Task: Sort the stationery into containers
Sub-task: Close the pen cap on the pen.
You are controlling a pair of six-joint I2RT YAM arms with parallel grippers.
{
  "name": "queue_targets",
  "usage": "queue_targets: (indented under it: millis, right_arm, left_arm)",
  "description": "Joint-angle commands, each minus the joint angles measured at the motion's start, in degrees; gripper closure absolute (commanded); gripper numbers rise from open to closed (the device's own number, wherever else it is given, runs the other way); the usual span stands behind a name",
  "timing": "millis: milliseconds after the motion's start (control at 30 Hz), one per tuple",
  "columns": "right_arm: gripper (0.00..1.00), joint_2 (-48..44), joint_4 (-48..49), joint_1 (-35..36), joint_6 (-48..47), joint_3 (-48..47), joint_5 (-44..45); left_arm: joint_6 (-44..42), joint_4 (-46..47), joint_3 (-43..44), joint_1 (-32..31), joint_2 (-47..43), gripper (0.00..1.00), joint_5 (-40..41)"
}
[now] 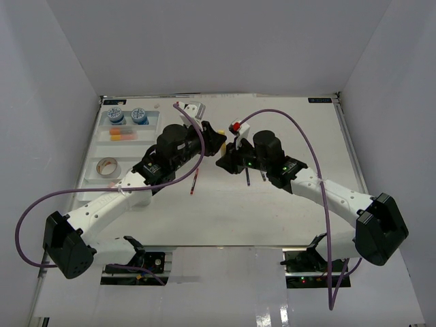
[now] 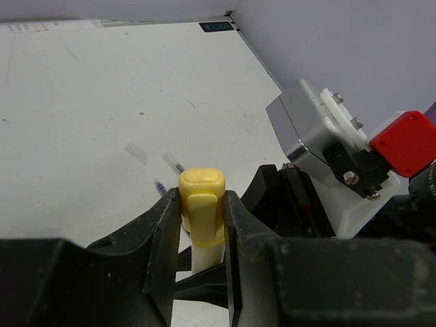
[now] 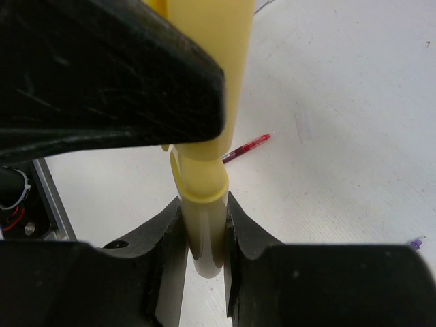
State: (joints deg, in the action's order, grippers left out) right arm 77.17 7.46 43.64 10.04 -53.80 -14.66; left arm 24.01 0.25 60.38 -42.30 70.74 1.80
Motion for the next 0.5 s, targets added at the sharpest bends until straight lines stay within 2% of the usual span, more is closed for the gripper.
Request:
queue_targets:
  millis: [0, 400, 467]
  right_arm:
    - [0.92, -2.5, 2.4, -0.1, -1.3, -2.1, 0.9]
    - [0.92, -2.0, 2.6, -0.5, -1.3, -4.5, 1.0]
    - [0.92, -2.0, 2.6, -0.6, -1.3, -4.6, 1.0]
  left_arm:
    - [-0.5, -1.8, 1.0, -0.3, -0.3, 0.93, -0.9]
    - [3.6, -5.0, 2.6, -0.4, 1.4, 0.95, -3.5]
    - [4.1, -5.5, 2.7, -0.8, 1.5, 0.92, -3.6]
